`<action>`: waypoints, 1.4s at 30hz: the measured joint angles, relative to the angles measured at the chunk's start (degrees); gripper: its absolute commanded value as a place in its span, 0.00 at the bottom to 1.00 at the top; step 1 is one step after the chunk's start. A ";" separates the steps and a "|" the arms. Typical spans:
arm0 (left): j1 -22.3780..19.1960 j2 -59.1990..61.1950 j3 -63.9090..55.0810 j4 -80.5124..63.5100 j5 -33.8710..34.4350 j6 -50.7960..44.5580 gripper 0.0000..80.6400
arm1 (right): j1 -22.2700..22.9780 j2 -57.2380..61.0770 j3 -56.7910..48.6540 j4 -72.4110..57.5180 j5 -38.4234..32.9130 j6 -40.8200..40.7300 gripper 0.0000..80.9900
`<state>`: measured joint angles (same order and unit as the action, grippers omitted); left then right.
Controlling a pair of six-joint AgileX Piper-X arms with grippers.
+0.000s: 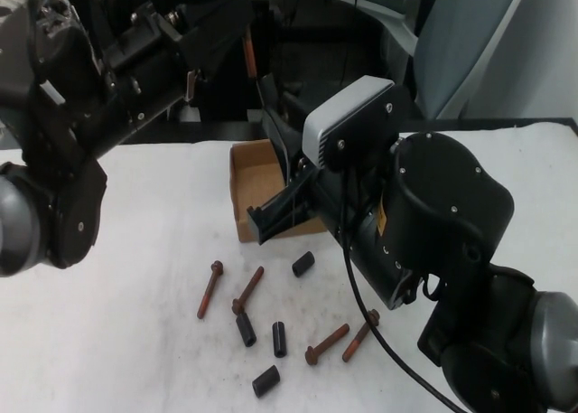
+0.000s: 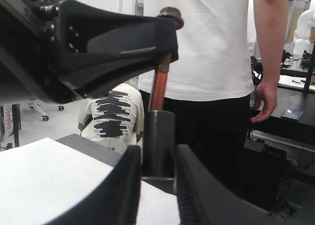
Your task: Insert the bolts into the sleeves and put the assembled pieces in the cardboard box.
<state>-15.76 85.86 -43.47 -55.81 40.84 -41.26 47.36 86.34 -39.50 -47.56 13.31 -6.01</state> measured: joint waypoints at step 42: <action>-1.74 0.00 0.00 -2.49 1.29 -1.63 0.00 | -1.35 0.00 0.00 0.00 -0.36 -1.66 0.01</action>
<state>-17.51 85.86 -43.47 -58.30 42.13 -42.89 46.01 86.34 -39.50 -47.56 12.95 -7.67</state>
